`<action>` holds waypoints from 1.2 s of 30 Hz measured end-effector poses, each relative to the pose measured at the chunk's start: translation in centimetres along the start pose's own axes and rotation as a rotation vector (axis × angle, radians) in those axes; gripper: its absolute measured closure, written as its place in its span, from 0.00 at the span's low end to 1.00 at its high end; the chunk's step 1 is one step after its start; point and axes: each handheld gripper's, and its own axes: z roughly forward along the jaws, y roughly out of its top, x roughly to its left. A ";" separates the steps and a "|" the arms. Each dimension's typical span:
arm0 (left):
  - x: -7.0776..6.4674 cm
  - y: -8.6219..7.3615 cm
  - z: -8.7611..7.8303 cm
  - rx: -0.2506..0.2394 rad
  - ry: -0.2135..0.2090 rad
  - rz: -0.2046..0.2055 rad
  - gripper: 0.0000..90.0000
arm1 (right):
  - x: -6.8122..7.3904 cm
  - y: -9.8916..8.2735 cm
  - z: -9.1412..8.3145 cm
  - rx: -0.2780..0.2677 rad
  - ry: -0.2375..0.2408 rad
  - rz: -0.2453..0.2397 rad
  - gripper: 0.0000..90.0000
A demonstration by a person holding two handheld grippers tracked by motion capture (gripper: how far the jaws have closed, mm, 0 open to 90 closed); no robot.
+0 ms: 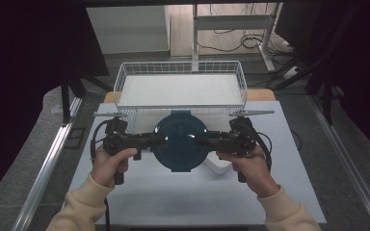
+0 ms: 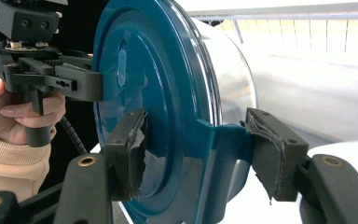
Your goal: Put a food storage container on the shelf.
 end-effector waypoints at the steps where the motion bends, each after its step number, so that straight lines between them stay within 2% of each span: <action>1: 0.0 0.2 0.0 -0.002 0.001 0.002 0.49 | 0.0 0.2 0.0 -0.001 0.000 -0.003 0.45; 11: 0.0 1.6 -0.5 -0.015 0.003 0.009 0.49 | 0.0 1.9 0.1 -0.005 0.005 -0.018 0.45; 19: -0.5 3.1 -0.9 -0.031 0.007 0.024 0.48 | 0.4 3.4 -0.3 -0.015 -0.002 -0.031 0.45; 24: -0.6 4.0 -1.0 -0.026 0.012 0.029 0.48 | 0.4 4.4 -0.3 -0.011 0.002 -0.038 0.45; 36: 0.0 6.3 -1.1 -0.036 0.006 0.023 0.48 | 0.1 6.9 0.0 -0.003 -0.005 -0.049 0.45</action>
